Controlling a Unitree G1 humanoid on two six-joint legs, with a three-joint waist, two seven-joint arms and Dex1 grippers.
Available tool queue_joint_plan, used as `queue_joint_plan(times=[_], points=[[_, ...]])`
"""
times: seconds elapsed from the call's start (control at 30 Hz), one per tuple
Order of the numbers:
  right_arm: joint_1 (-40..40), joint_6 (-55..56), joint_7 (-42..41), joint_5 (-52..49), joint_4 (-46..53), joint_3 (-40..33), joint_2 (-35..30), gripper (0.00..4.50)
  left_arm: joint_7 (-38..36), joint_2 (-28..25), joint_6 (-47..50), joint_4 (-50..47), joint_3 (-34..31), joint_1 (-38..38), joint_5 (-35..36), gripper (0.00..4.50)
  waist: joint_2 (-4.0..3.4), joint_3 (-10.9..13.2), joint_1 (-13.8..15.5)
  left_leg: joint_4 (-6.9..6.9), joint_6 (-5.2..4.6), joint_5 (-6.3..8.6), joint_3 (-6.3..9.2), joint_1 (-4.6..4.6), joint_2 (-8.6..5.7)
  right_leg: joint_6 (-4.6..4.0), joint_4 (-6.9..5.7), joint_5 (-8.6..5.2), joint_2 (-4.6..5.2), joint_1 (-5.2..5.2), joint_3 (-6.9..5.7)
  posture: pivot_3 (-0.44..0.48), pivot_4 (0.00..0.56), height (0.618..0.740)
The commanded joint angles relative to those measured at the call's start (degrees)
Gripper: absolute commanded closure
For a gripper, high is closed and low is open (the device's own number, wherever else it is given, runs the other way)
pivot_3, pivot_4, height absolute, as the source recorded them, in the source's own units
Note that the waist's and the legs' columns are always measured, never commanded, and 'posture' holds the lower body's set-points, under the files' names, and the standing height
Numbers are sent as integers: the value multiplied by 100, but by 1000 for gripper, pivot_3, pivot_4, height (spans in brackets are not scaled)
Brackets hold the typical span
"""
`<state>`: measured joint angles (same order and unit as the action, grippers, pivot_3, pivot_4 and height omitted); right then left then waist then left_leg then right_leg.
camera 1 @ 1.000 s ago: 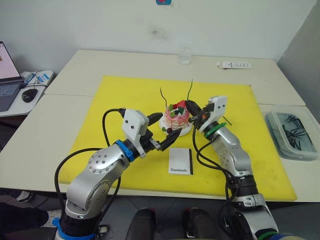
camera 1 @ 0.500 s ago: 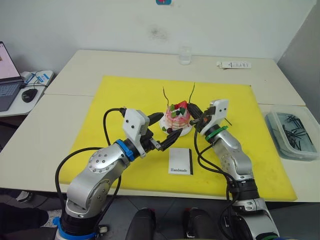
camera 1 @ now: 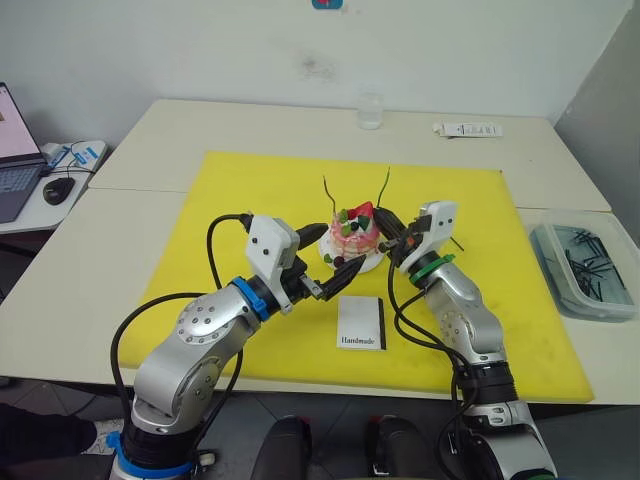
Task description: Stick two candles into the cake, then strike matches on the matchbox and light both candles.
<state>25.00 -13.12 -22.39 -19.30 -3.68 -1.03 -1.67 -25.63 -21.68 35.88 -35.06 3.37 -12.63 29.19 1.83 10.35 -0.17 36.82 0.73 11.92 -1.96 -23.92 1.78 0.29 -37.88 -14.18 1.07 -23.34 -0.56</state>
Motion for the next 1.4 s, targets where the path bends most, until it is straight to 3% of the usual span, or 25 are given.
queue_joint_plan(times=[0.03,0.9,1.0,1.1,1.4], points=[[-45,37,-4,-83,218,-50,-7,4448,-8,13,-27,-55,-53,-89,67,0,0,0,0,0,0,0,0,0,0,0,0,0,0,0,0,0,150,740],[-123,149,-91,-31,228,20,-64,4448,-28,45,-84,-11,-16,-107,32,0,0,0,0,-2,0,0,0,0,1,-1,2,0,1,0,0,0,150,740],[-87,141,-72,-23,266,43,-52,3878,-33,47,-86,-1,-9,-120,32,0,0,0,0,-2,0,0,0,0,1,-1,3,-1,1,0,0,0,150,740],[-67,134,-59,-27,291,51,-47,2892,-30,53,-79,-12,-1,-119,31,0,0,0,0,-3,0,0,0,-4,0,-1,4,-1,1,-2,0,0,150,740],[-87,80,-102,-84,422,20,-133,2892,-38,49,-77,2,-7,-126,26,0,-1,1,0,-5,0,0,0,-5,0,-1,7,-1,1,-4,0,0,150,740]])
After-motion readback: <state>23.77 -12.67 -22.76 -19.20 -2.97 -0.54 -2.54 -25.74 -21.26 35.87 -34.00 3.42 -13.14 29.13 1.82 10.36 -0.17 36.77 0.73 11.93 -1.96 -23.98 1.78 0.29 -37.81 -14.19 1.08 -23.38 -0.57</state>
